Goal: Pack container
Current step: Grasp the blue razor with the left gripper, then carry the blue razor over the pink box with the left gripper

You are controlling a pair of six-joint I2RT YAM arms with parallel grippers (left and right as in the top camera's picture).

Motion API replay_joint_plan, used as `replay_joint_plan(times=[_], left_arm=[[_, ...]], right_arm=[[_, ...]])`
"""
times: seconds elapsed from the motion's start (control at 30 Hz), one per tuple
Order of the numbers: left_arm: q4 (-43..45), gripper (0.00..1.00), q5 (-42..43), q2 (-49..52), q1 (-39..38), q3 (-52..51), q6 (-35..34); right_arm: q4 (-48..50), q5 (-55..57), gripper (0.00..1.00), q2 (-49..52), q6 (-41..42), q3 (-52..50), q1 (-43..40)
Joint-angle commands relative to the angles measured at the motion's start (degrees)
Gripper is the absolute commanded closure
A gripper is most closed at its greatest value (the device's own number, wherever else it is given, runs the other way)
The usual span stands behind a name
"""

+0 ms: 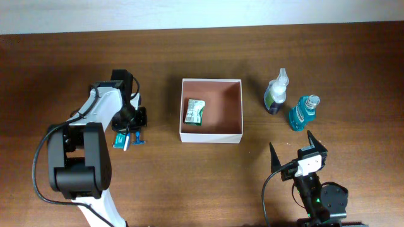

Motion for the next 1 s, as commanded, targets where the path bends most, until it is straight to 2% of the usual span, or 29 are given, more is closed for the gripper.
replay_joint_plan(times=[0.0,0.23,0.47,0.77,0.97], left_arm=[[0.1,0.94,1.1,-1.5,0.0,-0.3,-1.0],[-0.7,0.96,1.1,-3.9,0.0,0.7,-1.0],[-1.6,0.96,3.1,-10.4,-2.1,2.0,-3.5],[-2.3,0.96,8.4,-19.4,-9.6,7.0,-7.4],[-4.3,0.96,8.3,-20.4,-17.2,13.9,-9.5]], right_arm=[[-0.1,0.1,0.01,-0.4,0.2,-0.4,-0.5],[-0.1,0.1,0.02,-0.4,0.2,-0.4,-0.5],[-0.1,0.1,0.02,-0.4,0.2,-0.4,-0.5],[-0.1,0.1,0.02,-0.4,0.2,-0.4,-0.5],[-0.1,0.1,0.02,-0.4,0.2,-0.4,-0.5]])
